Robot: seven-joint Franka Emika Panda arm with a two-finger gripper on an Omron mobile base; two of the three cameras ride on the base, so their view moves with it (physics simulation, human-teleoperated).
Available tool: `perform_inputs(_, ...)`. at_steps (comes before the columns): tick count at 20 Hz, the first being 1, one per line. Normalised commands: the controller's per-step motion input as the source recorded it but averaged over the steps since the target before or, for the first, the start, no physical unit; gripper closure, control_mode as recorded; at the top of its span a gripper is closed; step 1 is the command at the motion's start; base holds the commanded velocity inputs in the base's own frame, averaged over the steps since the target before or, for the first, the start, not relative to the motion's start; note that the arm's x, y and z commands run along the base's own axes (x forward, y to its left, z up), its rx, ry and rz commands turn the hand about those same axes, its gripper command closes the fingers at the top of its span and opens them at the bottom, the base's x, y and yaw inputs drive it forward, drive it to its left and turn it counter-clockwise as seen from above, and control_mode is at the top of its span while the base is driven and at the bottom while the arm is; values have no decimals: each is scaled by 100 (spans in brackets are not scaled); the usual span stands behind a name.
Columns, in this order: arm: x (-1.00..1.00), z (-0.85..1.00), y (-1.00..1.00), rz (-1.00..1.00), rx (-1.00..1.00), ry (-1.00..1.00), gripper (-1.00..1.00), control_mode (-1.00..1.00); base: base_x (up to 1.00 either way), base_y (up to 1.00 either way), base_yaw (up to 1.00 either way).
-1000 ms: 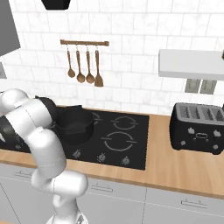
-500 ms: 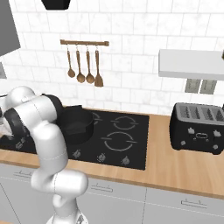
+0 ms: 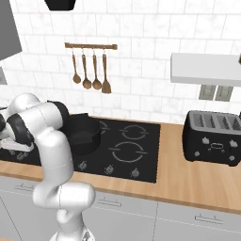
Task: Pick the kettle from the counter and place it on a stove burner. Then turn the burner on.
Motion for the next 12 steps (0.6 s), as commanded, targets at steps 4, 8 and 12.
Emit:
perform_inputs(4,0,-23,0,0,0,0,-100,-100,0,0,0)
perform_inputs(8,0,-22,0,0,0,0,-100,-100,0,0,0)
perform_inputs(12,0,-26,0,0,0,0,-100,-100,0,0,0)
